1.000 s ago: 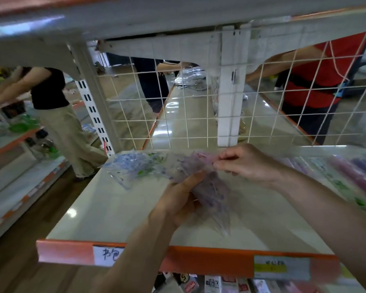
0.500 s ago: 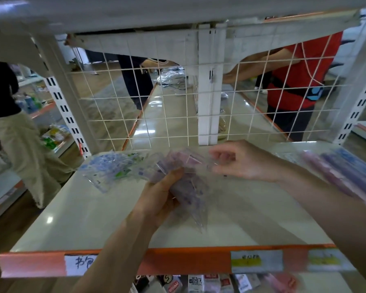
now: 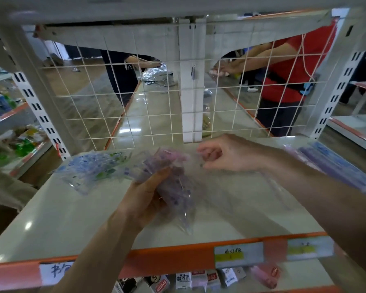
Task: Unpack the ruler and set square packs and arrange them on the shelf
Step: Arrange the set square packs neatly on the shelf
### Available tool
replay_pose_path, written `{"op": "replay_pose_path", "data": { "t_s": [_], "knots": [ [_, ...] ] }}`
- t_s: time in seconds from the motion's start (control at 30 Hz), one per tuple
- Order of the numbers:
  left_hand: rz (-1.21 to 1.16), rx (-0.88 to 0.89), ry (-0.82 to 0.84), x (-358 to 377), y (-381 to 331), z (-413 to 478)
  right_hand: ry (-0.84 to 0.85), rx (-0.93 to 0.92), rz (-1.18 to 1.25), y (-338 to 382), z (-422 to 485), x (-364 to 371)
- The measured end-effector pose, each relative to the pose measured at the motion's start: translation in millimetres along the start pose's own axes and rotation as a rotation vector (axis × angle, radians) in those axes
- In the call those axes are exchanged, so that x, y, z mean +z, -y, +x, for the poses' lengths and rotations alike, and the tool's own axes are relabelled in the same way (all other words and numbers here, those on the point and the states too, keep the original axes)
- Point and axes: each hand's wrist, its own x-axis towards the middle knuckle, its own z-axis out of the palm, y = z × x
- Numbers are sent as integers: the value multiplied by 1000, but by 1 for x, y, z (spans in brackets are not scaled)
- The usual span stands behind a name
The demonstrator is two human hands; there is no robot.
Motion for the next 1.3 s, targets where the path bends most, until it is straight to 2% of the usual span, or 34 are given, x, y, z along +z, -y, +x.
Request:
{"op": "replay_pose_path", "data": {
  "t_s": [0.13,0.37,0.47,0.73,0.8,0.9,0.97,1.0,1.1,1.2,1.3],
  "knots": [
    [-5,10,-3,0,0,1,172,1,-86,5,2,17],
    [-8,35,-116,-11,-4,3,209,73,-492,20,-30,28],
    [-3,24,-136,-13,-3,4,158,84,-480,26,-33,36],
    [16,9,-111,-12,-2,2,278,194,-233,17,-21,33],
    [-8,10,-120,-12,-3,2,161,167,-181,13,-26,21],
    [-26,-3,-160,-11,-4,2,-211,65,-257,17,-28,4],
    [-47,-16,-165,-9,-5,1,-480,-110,-486,25,-23,13],
    [-64,-21,-163,-8,-6,0,-547,-202,-629,28,-19,22],
    [-112,-29,-145,-11,-6,0,-531,-387,-858,31,-14,42],
    [-107,-19,-121,-12,-5,1,-554,-491,-906,25,-12,44],
    [-92,-19,-92,-11,-4,1,-575,-567,-842,21,-12,45]
  ]
}}
